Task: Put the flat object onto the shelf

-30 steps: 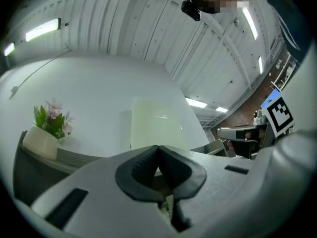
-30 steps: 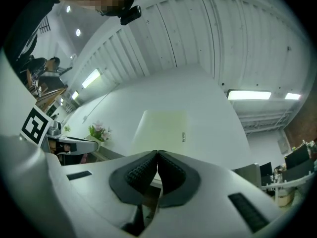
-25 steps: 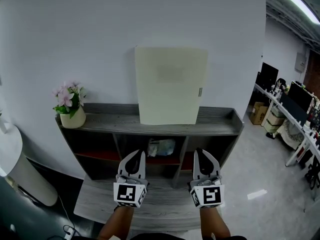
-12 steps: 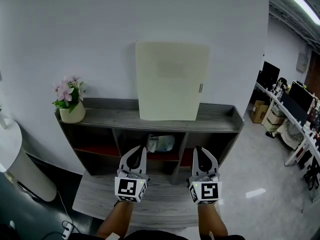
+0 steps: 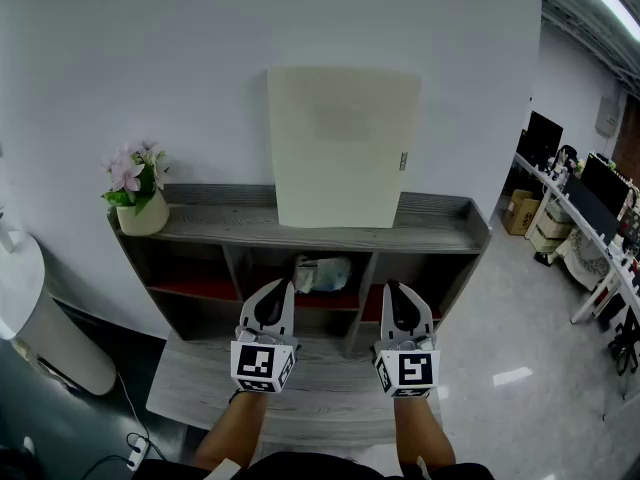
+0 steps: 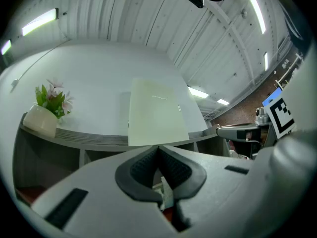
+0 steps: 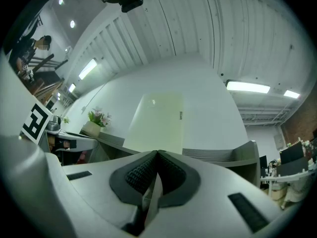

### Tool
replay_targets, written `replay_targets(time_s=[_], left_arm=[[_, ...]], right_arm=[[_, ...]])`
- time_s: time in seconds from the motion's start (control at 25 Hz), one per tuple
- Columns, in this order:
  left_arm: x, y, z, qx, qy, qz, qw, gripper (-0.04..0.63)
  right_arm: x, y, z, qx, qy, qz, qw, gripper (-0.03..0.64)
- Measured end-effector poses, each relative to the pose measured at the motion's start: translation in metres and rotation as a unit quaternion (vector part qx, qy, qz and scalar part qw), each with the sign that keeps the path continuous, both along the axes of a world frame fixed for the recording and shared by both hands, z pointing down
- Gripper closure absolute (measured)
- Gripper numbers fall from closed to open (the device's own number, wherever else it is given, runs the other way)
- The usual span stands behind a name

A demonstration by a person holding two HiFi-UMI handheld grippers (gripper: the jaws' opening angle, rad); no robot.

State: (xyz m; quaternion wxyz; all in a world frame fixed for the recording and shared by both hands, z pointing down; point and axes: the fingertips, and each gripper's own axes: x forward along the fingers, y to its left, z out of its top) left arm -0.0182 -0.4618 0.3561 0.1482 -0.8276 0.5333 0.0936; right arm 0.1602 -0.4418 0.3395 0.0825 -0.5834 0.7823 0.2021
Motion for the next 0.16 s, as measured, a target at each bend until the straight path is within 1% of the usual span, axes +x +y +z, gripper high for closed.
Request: replay_targets(time_s=[0.16], left_arm=[[0.0010,-0.0017,-0.0034,0.004,-0.001,0.001,1.0000,0.588]], right_arm=[[-0.0006,-0.0027,0.0018,-0.002,0.001,0.001,1.000,0.592]])
